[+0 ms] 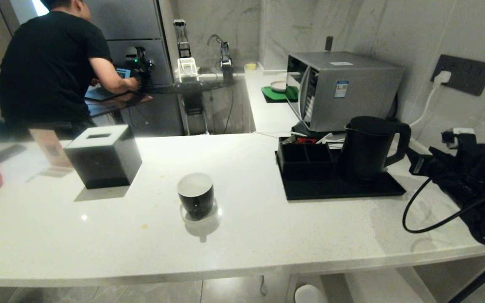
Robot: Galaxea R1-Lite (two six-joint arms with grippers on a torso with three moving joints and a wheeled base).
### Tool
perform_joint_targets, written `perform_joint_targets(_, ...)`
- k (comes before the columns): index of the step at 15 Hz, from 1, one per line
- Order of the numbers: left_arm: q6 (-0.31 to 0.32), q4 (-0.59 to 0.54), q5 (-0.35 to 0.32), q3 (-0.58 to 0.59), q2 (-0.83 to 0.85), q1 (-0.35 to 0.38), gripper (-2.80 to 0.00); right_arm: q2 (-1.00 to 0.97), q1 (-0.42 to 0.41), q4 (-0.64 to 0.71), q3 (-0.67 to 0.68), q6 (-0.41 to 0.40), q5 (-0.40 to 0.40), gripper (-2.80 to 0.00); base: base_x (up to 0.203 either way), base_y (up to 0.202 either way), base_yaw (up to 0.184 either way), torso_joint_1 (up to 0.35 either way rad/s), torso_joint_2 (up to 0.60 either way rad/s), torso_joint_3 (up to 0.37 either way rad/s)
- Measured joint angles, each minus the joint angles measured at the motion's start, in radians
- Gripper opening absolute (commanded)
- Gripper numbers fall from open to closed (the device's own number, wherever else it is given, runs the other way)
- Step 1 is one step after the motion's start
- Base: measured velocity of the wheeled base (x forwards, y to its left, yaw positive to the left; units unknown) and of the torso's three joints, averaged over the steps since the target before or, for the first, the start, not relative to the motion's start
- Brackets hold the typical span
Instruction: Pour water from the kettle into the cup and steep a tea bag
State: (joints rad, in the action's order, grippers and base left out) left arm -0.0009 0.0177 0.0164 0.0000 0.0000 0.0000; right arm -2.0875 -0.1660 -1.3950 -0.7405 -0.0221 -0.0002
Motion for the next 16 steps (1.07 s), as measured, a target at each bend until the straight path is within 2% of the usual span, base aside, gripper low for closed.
perform_joint_targets(4,-0.001,0.0,0.0,0.0,0.0,0.0,-2.8,-0.007,0.0,0.011,-0.012,0.005,-0.061,0.0,0.0,0.0,0.0,0.0,0.0,0.0)
perform_joint_targets(9,0.0,0.0,0.0,0.0,0.0,0.0,-2.8,-0.016,0.0,0.006,-0.024,0.007,-0.063,0.0,0.0,0.0,0.0,0.0,0.0,0.0)
perform_joint_targets(16,0.0,0.0,0.0,0.0,0.0,0.0,-2.8,-0.079,0.0,0.011,-0.141,0.008,-0.087,0.0,0.0,0.0,0.0,0.0,0.0,0.0)
